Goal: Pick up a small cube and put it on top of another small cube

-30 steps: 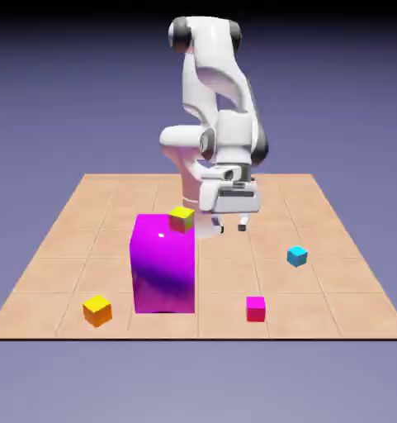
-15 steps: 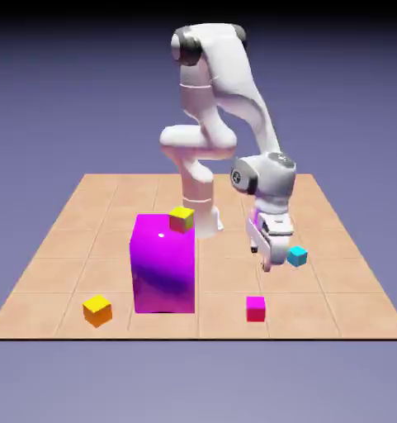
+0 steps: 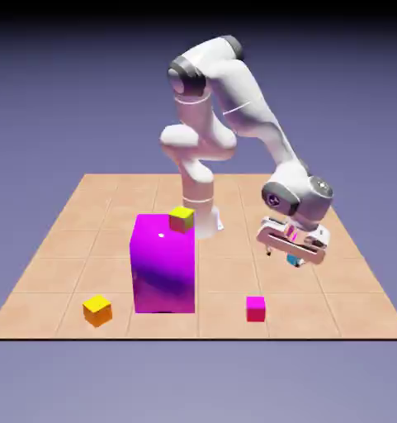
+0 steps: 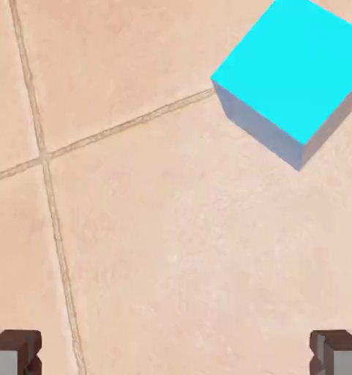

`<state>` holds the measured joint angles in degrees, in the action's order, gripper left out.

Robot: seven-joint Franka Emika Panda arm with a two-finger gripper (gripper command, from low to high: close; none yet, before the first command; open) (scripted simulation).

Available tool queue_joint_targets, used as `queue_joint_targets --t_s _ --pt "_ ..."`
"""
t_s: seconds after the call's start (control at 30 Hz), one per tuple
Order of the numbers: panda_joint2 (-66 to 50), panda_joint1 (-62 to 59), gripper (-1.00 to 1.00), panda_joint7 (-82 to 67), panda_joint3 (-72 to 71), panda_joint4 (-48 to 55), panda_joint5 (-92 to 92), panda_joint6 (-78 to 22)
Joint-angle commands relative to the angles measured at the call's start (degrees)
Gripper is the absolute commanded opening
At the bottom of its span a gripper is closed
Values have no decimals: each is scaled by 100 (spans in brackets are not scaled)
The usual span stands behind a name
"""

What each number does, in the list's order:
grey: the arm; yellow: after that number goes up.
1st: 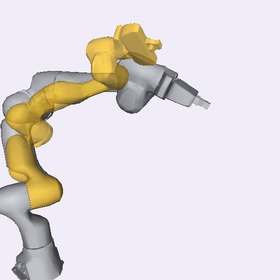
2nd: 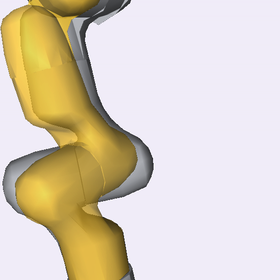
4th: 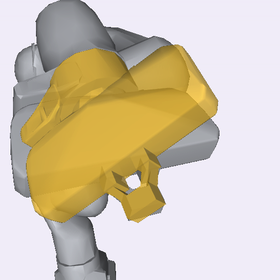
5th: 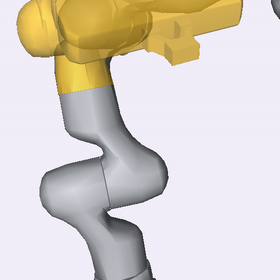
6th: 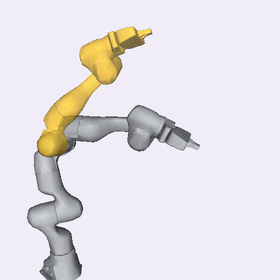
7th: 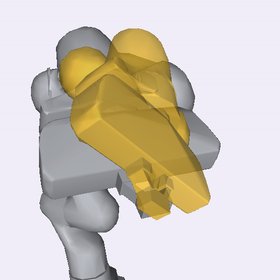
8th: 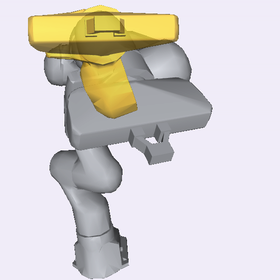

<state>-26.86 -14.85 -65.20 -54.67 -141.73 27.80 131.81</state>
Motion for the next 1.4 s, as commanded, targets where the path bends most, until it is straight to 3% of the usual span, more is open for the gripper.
queue_joint_targets --t_s 0.0,0.3,0.53,0.57,0.8,1.37 --pt "-138 -36 0 -250 -127 45 64 -98" --pt "-1317 -344 0 -2382 -1210 426 615 -934" --pt "-1853 400 0 -1949 -113 310 1433 -169" --pt "-1853 400 -100 -1949 -112 310 1434 -169" --pt "-1442 -491 -100 -2409 -1280 523 722 -1073" --pt "-4441 -4021 -100 -3056 -2956 2822 3276 -4409"
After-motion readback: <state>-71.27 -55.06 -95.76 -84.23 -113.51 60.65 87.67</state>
